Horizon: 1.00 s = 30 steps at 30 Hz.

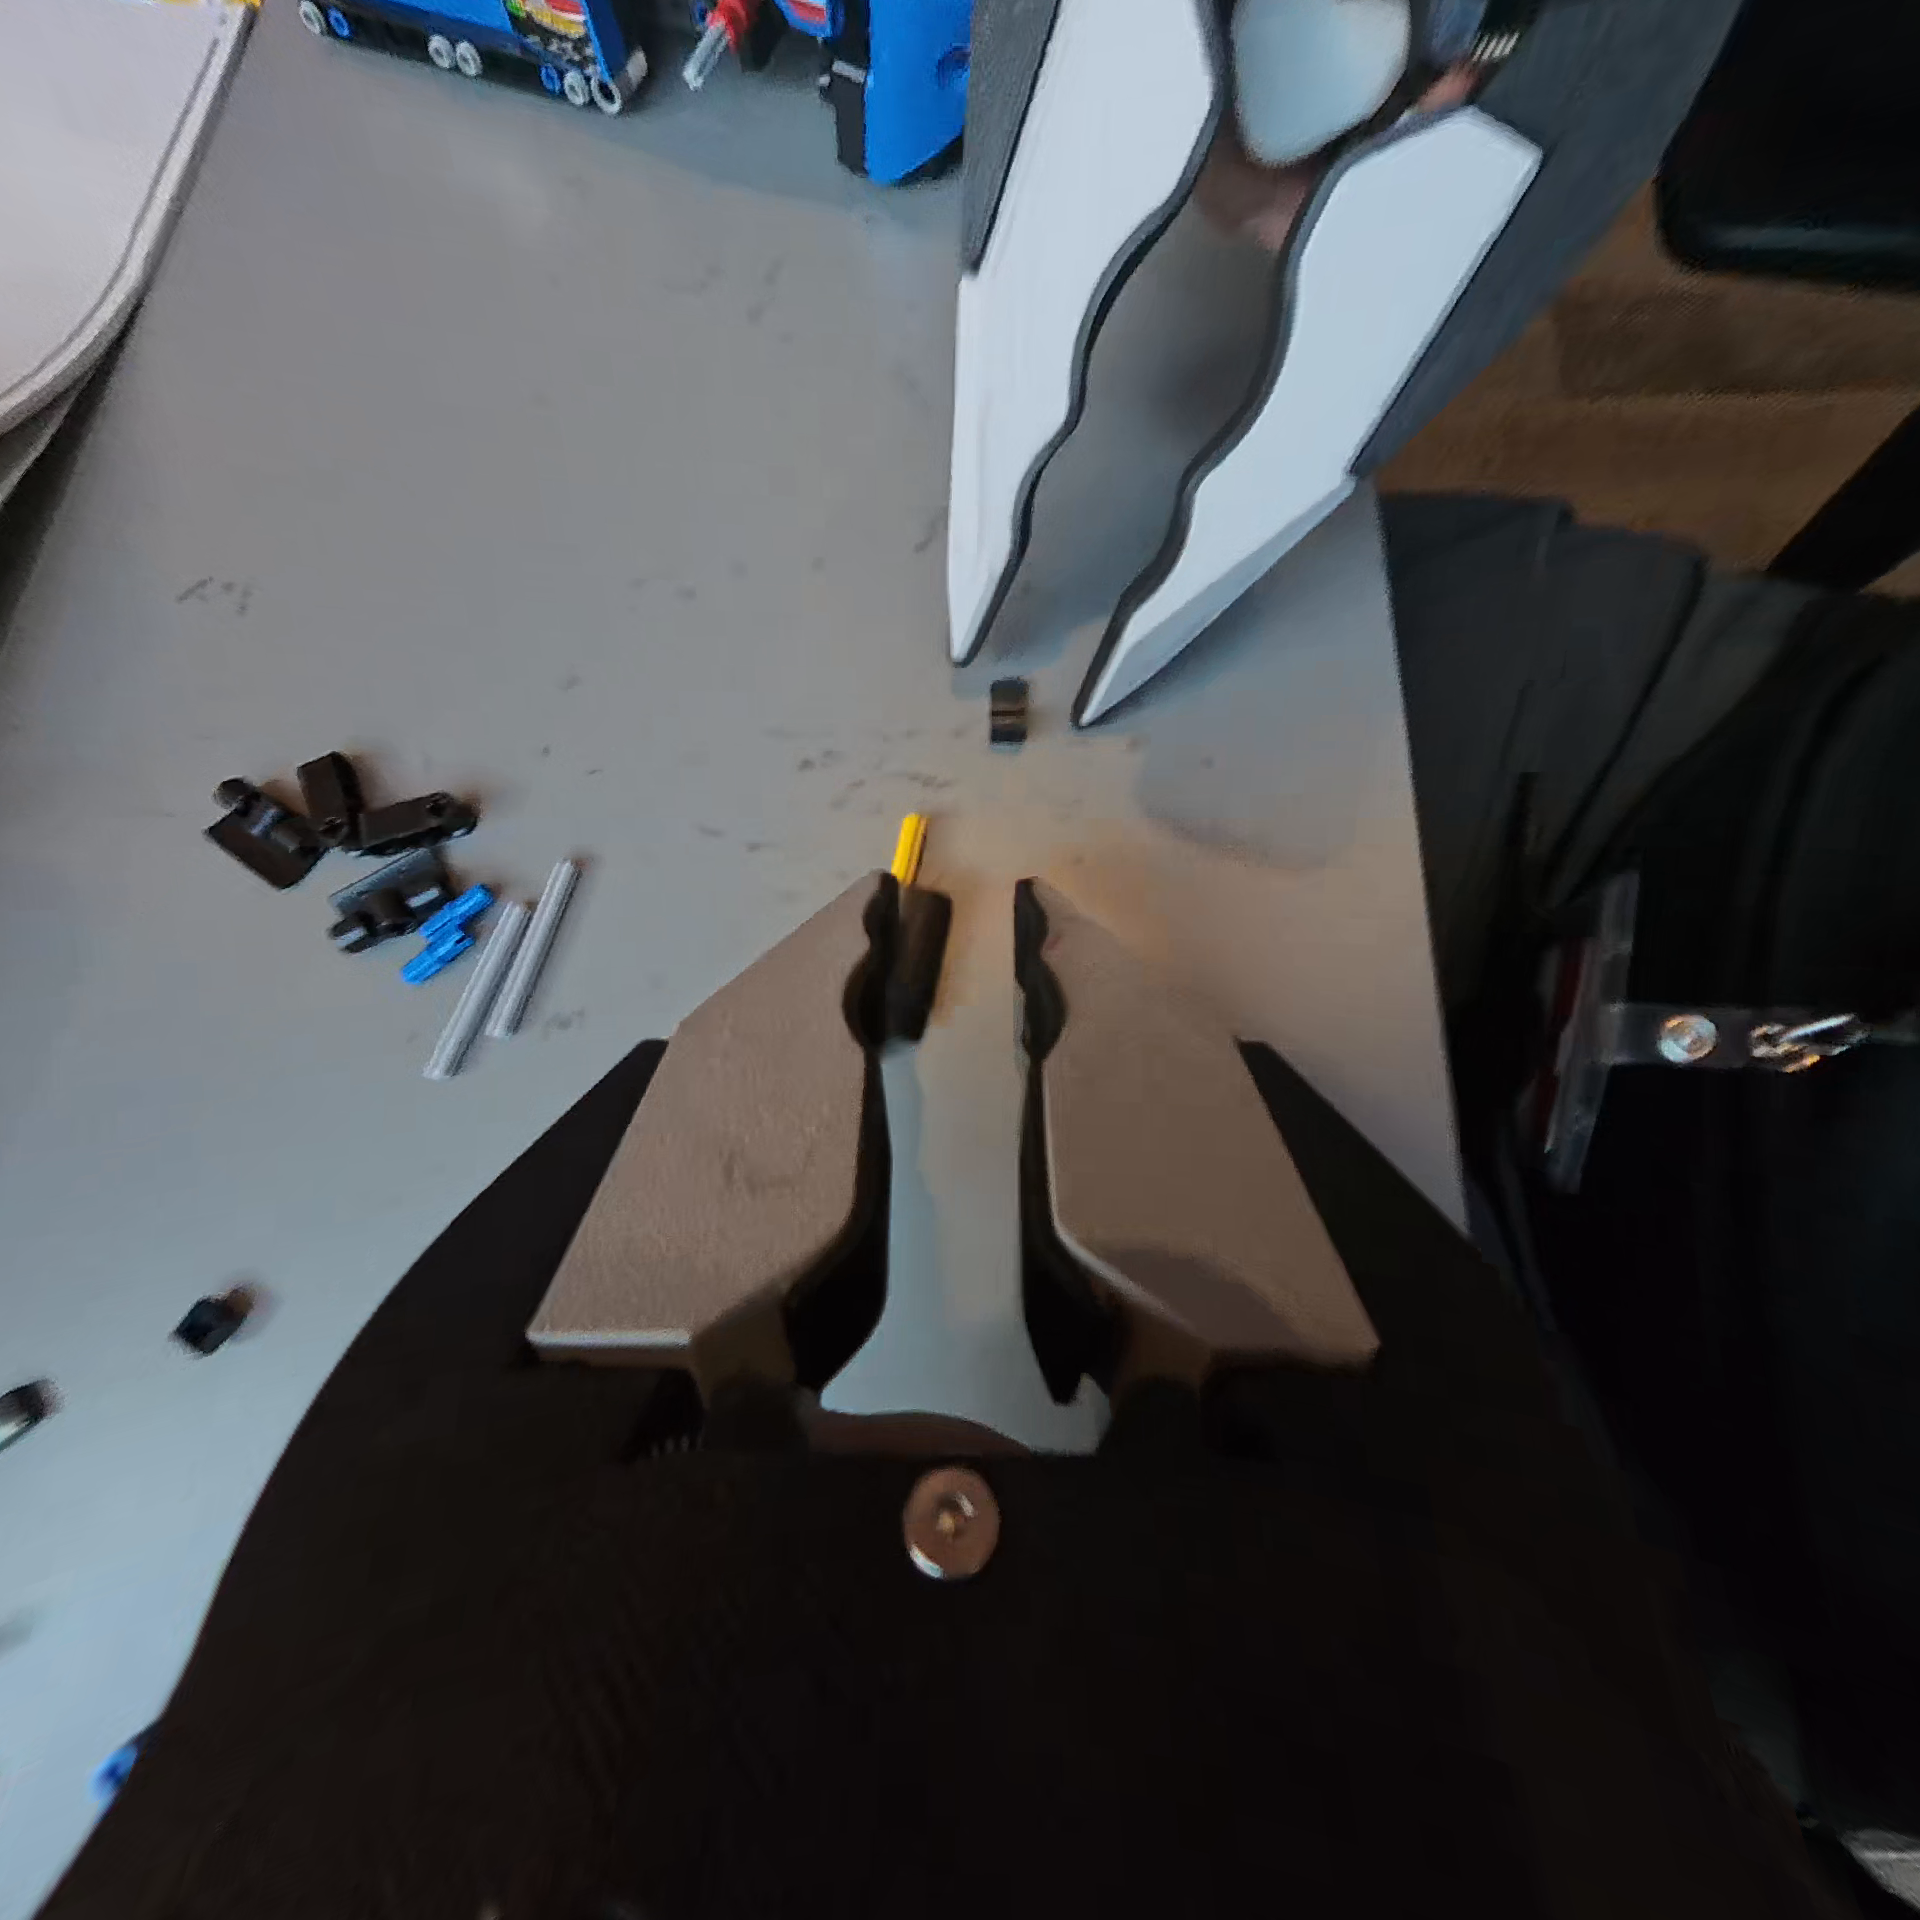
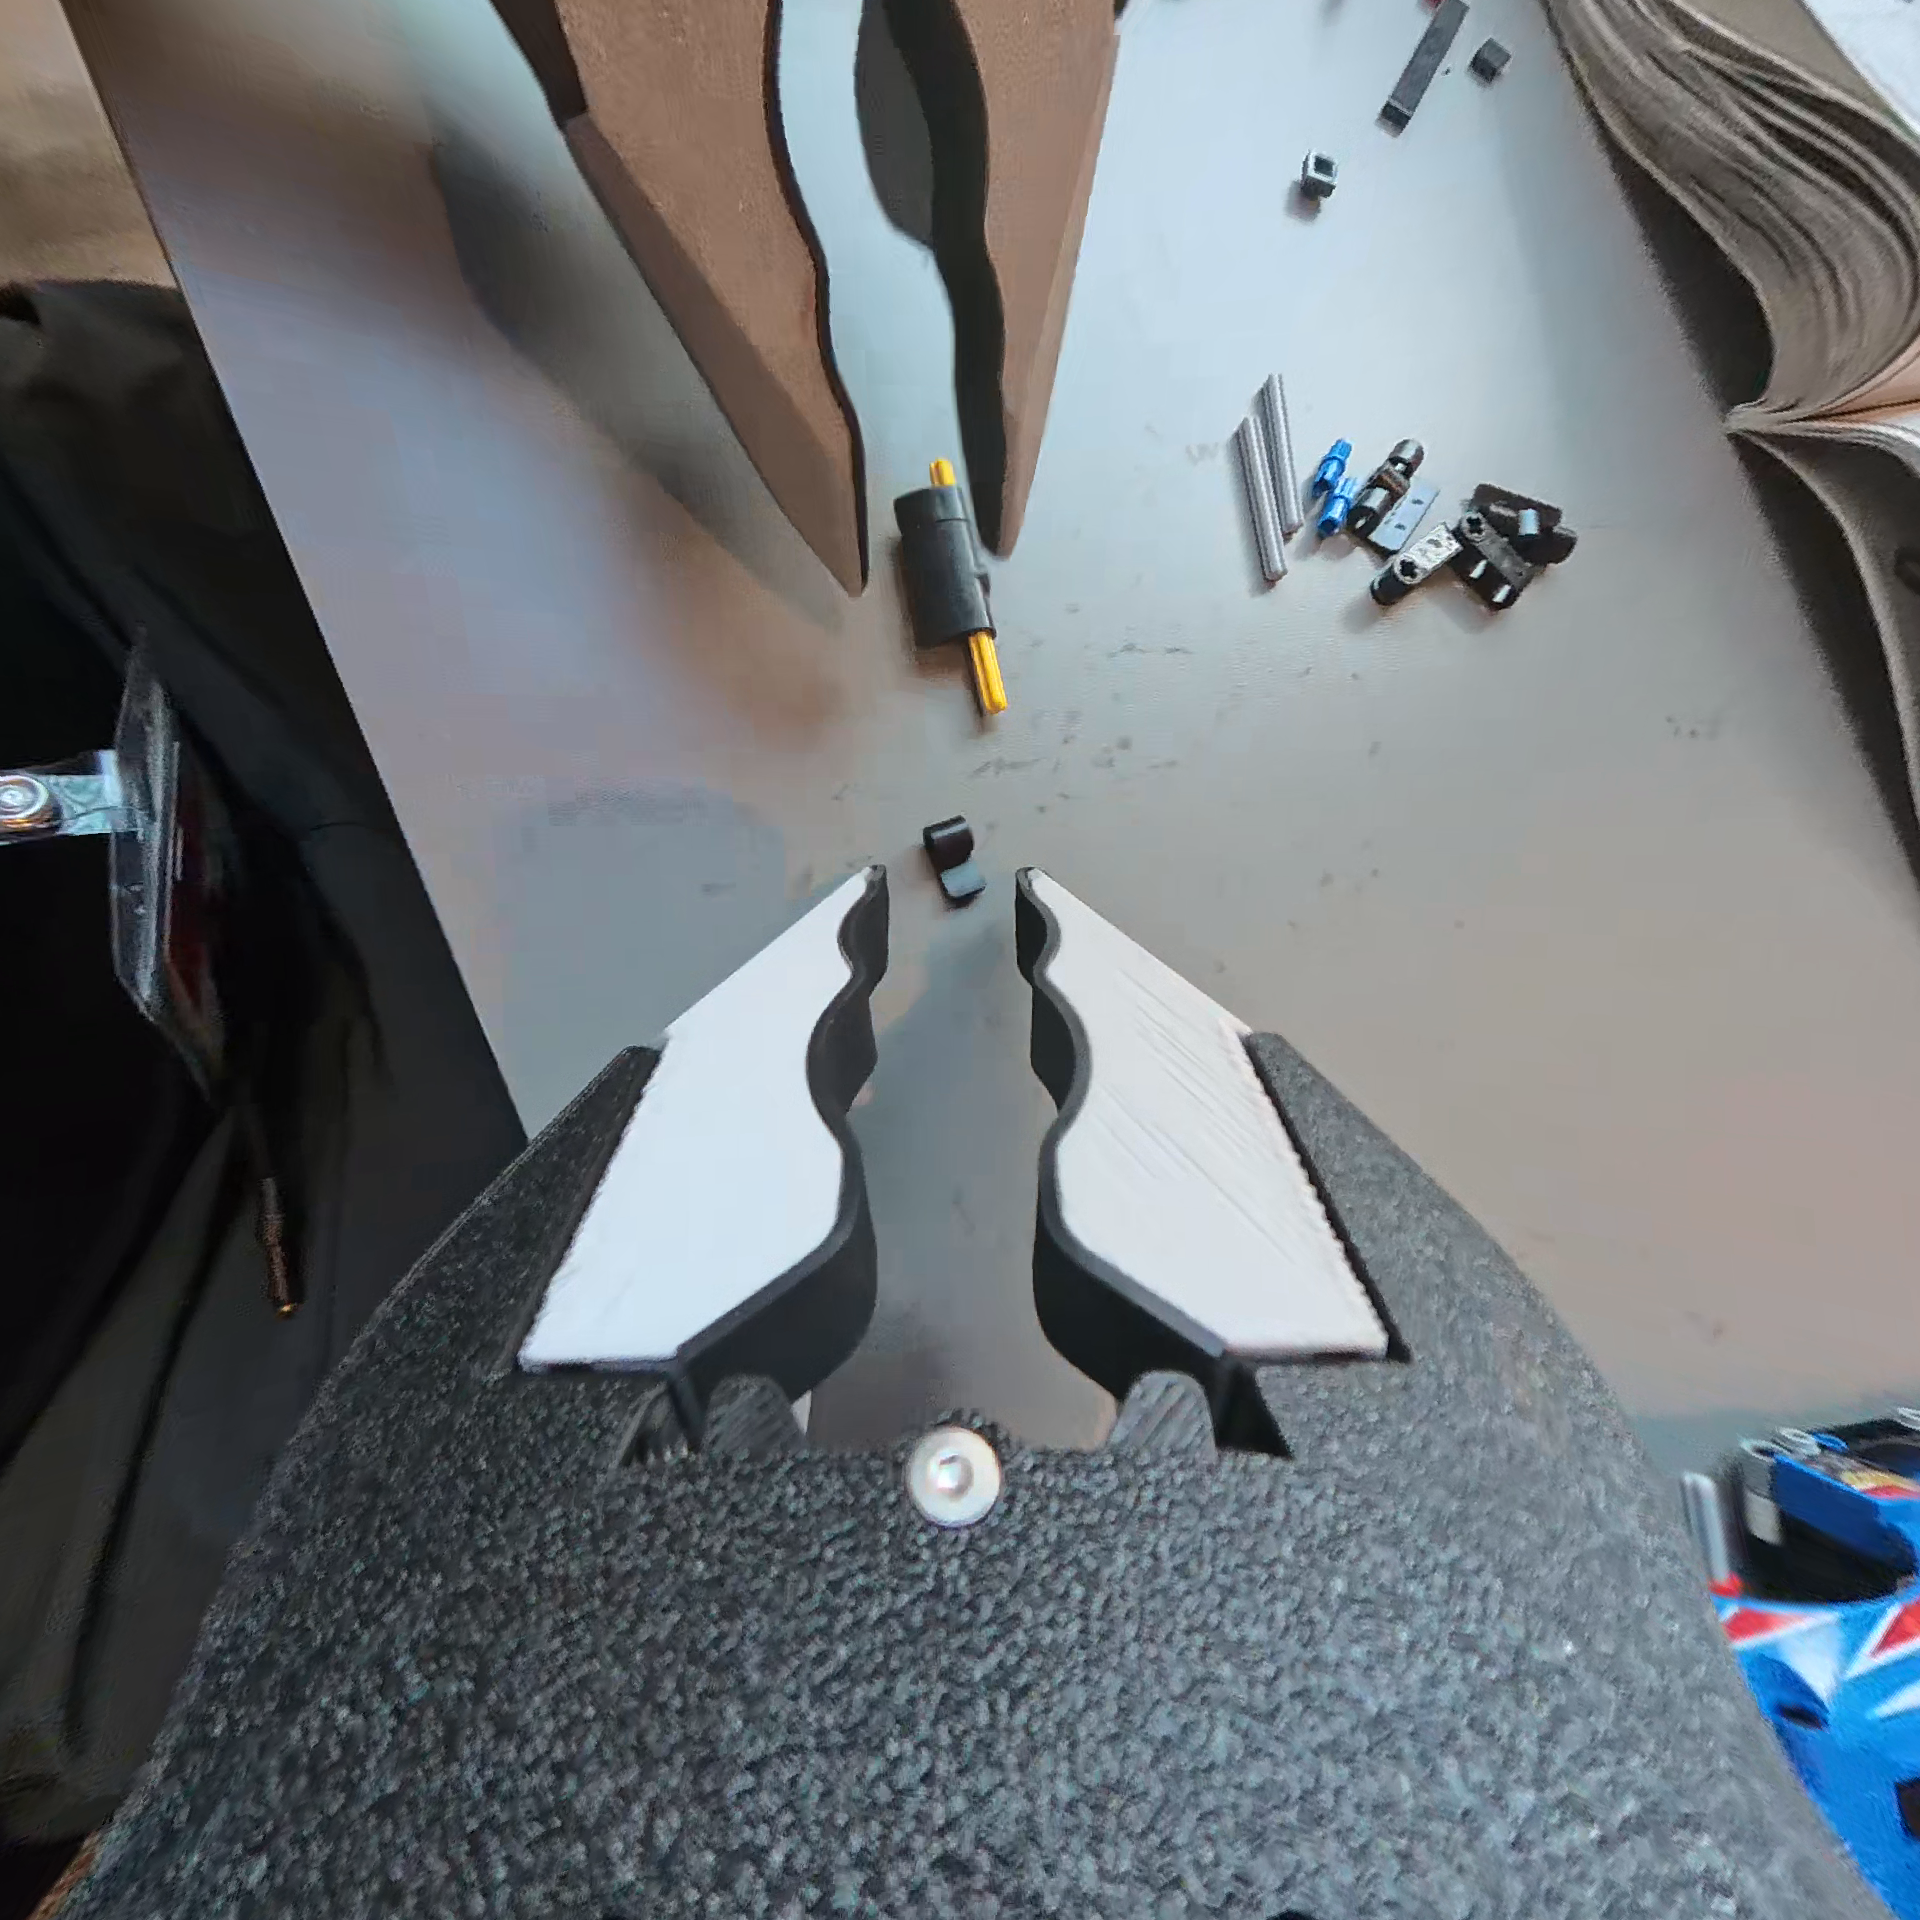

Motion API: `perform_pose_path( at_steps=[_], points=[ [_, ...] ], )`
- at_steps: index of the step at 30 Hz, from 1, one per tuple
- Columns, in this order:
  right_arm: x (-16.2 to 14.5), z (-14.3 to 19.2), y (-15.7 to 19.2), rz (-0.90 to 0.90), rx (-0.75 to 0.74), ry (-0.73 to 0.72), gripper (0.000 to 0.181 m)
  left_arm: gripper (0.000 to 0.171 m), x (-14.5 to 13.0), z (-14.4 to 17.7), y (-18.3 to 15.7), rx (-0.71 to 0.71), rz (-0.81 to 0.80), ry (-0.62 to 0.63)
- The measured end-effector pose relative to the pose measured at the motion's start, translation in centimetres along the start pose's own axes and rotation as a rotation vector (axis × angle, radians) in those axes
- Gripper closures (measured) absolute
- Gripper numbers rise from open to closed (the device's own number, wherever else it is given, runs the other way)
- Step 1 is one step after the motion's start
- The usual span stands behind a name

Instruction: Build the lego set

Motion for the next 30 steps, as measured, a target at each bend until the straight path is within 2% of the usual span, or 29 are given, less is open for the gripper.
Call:
perform_pose_path(
  at_steps=[3,8,17,23,27,30],
  points=[
    [0.0,-0.1,0.2,-0.019,0.062,0.024,0.167,0.154,1.1,-1.6,-0.6,-0.074,0.061,0.016],
    [-0.2,-0.2,0.8,0.001,0.095,0.022,0.181,0.154,1.7,-3.2,-0.7,-0.114,0.094,0.063],
    [-0.6,0.7,-0.5,-0.127,0.054,0.017,0.173,0.159,1.7,-3.6,-1.4,-0.123,0.048,0.082],
    [-0.1,-0.1,-0.5,-0.109,0.065,0.02,0.173,0.163,2.4,-4.3,-1.7,-0.121,0.038,0.044],
    [-0.4,0.3,-0.9,-0.135,0.053,0.04,0.171,0.16,2.0,-3.8,-1.1,-0.066,0.014,0.08],
    [-0.5,0.7,-0.8,-0.19,0.061,0.026,0.171,0.162,2.5,-2.9,-0.4,-0.033,0.05,0.037]
  ],
)
Point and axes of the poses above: each gripper's, where its closed fingertips meet, z back along the fingers, x out of its top, y = z × x across the jaws, the point moved 3 cm from there along z, back along the fingers, and after that the axes turned 15 degrees about -z, right-handed, at the moved point
